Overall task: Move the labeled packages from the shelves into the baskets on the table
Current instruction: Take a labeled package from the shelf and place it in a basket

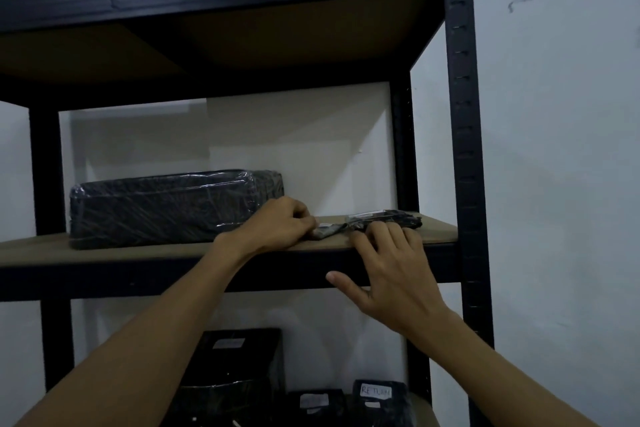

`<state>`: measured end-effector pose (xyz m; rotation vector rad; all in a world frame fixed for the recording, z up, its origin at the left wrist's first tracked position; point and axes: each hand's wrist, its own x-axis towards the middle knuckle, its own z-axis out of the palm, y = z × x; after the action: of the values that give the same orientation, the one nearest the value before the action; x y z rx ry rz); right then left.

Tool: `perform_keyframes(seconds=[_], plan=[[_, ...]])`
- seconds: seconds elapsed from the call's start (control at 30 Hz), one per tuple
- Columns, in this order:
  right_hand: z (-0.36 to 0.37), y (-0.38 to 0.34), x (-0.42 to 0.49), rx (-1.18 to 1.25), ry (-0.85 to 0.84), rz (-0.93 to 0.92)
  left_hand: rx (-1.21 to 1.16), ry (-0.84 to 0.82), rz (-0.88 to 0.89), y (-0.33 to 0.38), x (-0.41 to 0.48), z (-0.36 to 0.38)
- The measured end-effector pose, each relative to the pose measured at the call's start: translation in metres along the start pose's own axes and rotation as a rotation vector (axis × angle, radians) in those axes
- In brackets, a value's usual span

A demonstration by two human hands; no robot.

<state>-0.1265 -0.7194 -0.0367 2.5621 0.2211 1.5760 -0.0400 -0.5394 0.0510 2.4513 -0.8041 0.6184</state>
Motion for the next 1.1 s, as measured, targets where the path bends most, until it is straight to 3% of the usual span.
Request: perform_keyframes(seconds=[0.27, 0.5, 0.6, 0.7, 0.87, 1.1], plan=[[0.008, 0.005, -0.004, 0.007, 0.12, -0.045, -0.014, 0.171, -0.03, -0.008, -0.025, -0.011], [0.008, 0.004, -0.004, 0.012, 0.12, -0.032, 0.078, -0.122, -0.166, 0.001, -0.039, -0.015], [0.006, 0.004, -0.005, 0.019, 0.111, -0.028, 0.044, -0.145, -0.171, 0.004, -0.044, -0.015], [0.005, 0.003, -0.005, 0.017, 0.102, -0.019, -0.1, -0.08, -0.185, 0.006, -0.045, -0.017], [0.005, 0.003, -0.006, 0.003, 0.099, -0.005, -0.571, 0.037, -0.205, 0.01, -0.047, -0.024], [0.005, 0.002, -0.007, 0.005, 0.106, 0.001, -0.694, 0.5, -0.097, 0.016, -0.043, -0.015]])
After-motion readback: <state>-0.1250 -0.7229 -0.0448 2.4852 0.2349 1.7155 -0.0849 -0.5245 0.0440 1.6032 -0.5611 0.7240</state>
